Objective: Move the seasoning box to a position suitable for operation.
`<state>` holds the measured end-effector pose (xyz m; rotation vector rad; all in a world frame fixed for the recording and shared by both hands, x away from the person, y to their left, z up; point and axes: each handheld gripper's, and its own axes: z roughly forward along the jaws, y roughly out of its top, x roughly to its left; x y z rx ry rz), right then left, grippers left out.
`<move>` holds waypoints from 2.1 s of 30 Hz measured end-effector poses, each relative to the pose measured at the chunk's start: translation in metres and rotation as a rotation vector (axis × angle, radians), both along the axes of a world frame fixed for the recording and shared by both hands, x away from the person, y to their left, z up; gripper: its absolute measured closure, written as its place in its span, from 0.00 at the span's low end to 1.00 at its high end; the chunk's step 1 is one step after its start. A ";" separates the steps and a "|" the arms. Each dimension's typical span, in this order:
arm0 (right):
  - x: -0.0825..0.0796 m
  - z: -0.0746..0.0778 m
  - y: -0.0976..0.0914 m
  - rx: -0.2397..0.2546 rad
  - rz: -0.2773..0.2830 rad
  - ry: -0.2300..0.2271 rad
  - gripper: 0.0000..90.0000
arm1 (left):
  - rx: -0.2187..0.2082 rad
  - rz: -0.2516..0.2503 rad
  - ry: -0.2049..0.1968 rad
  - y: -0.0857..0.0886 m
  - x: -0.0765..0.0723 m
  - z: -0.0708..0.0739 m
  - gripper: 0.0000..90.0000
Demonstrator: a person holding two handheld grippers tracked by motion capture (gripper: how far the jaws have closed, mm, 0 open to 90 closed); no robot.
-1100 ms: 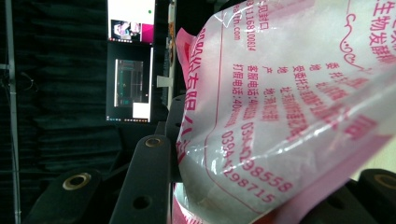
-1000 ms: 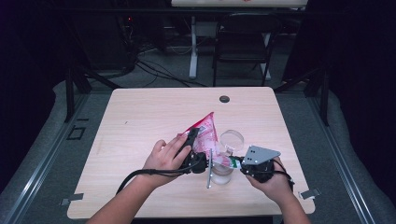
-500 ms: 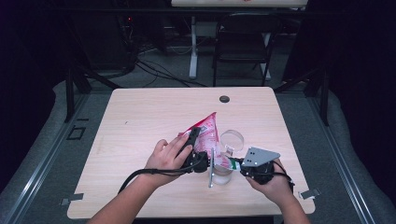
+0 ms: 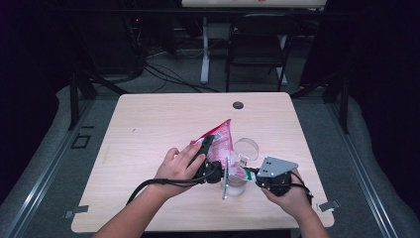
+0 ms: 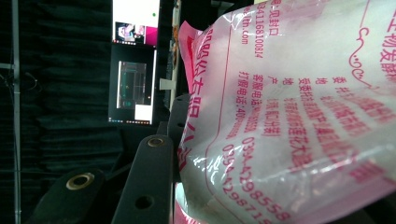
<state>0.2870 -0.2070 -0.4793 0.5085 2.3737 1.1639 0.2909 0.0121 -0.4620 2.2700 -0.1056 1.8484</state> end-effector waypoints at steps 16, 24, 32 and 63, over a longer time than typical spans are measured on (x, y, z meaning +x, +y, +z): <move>0.001 -0.001 0.000 0.002 -0.002 0.005 1.00 | -0.006 -0.012 -0.012 0.000 0.000 0.000 0.79; 0.001 -0.001 0.000 0.004 0.000 0.006 1.00 | -0.006 -0.011 -0.010 0.000 0.000 0.001 0.79; 0.001 -0.001 0.001 0.004 0.002 0.007 1.00 | -0.001 -0.015 -0.014 0.000 0.000 0.001 0.79; 0.004 -0.006 -0.001 0.004 0.002 0.028 1.00 | 0.007 -0.011 -0.009 -0.001 -0.002 0.002 0.79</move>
